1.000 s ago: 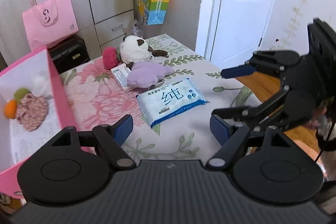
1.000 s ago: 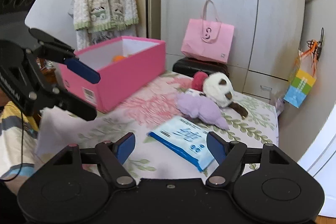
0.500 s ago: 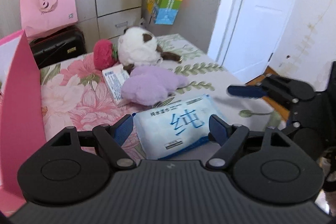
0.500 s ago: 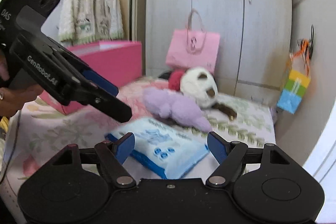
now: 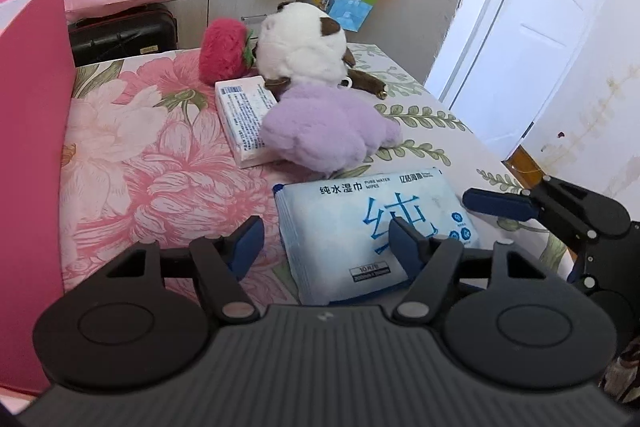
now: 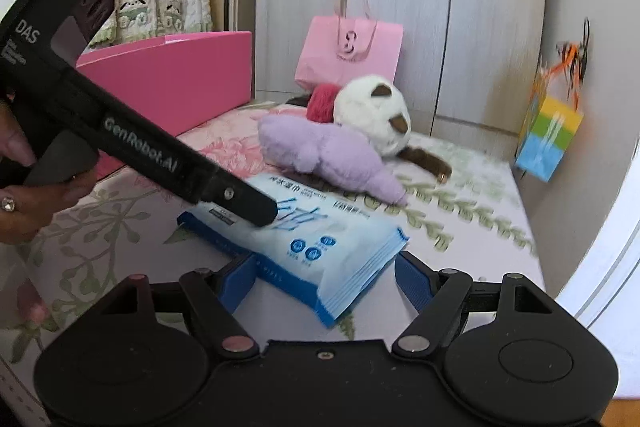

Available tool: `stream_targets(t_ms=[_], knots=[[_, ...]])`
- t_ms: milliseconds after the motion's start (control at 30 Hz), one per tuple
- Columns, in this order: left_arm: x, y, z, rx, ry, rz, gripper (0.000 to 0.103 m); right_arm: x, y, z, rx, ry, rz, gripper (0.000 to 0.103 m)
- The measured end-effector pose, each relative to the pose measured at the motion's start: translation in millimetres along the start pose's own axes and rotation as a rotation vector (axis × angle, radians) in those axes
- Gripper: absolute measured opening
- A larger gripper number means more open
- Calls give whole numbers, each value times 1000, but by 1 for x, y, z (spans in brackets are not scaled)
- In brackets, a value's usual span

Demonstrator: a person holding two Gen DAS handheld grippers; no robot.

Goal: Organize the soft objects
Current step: 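Lower the left tool onto the blue-white wet-wipes pack and close it, then lift the wet-wipes pack with both tools and carry it over the pink shoebox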

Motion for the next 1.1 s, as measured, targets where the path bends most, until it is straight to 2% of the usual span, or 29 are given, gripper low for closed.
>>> stream_targets(t_ms=[33, 67, 133, 267, 367, 400, 633, 900, 1100], knots=[[0, 0, 0, -2, 5, -2, 64, 0, 0, 0, 4, -7, -4, 80], [-1, 0, -1, -5, 6, -9, 56, 0, 0, 1, 4, -11, -14, 79], [-3, 0, -4, -14, 6, -27, 50, 1, 0, 1, 8, -19, -18, 79], [-2, 0, -5, -26, 33, -26, 47, 4, -7, 3, 29, -59, 13, 81], [-6, 0, -7, -44, 27, -7, 46, 10, -12, 4, 17, -75, 22, 81], [-7, 0, -7, -46, 30, -11, 46, 12, -12, 4, 9, -79, 23, 77], [-3, 3, -7, -29, 93, -88, 49, 17, -9, 2, -12, -81, 5, 73], [-21, 12, -12, -26, 10, -38, 50, 25, -4, 1, -23, -90, -27, 69], [-30, 30, -16, -7, -27, -22, 58, 32, 3, 4, 5, -116, -3, 69]])
Point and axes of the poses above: each gripper's, at about its wrist camera, not at the fingertips, and y roughly against the way its jaws point, x to its left, z to its top, the point moved 3 cm from there along -y, roughly the way its jaws point, and after that the axes turned 5 degrees about -z, right-handed, at the moved point
